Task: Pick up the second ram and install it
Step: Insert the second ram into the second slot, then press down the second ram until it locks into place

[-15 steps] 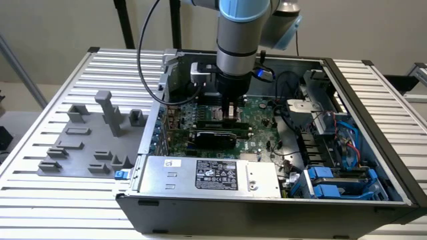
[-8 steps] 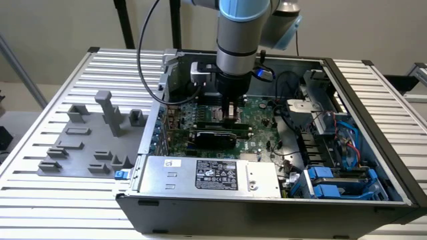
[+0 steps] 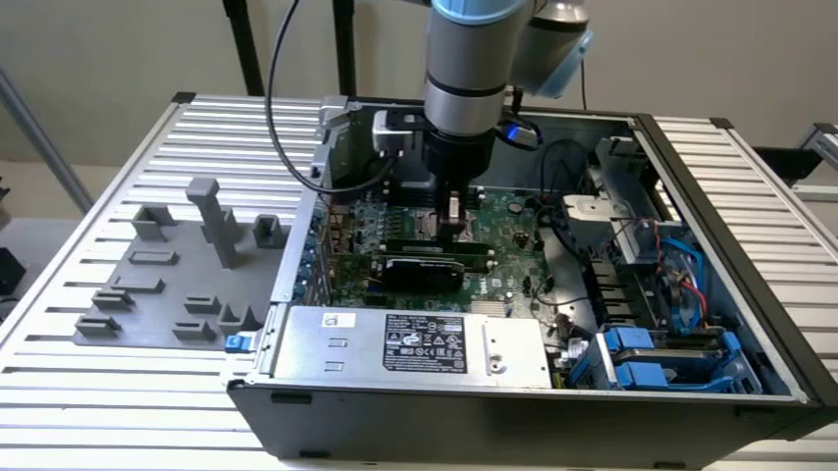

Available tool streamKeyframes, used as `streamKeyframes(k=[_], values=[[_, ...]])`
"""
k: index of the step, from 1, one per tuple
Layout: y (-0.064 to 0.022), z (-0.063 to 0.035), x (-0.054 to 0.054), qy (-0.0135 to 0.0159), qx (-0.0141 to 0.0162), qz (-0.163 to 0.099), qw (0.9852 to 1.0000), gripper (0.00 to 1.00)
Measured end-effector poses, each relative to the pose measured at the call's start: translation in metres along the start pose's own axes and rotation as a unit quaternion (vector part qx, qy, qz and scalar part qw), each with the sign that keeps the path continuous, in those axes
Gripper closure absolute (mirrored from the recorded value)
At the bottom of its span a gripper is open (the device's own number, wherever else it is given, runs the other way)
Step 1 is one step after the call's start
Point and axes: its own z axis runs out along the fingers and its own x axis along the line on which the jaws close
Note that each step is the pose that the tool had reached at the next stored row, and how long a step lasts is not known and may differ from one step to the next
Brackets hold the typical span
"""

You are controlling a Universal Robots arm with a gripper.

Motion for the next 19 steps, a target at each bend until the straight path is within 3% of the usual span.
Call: streamKeyframes(k=[5,6,11,19], values=[[0.0009,-0.0051,-0.0001,0.0,-0.0022,0.0,1.0,0.0],[0.0009,-0.0054,-0.0001,0.0,-0.0031,0.0,1.0,1.0],[0.001,-0.0058,-0.0001,0.0003,-0.0088,0.0,1.0,1.0],[0.0009,-0.0057,-0.0001,0.0002,-0.0088,0.0,1.0,1.0]])
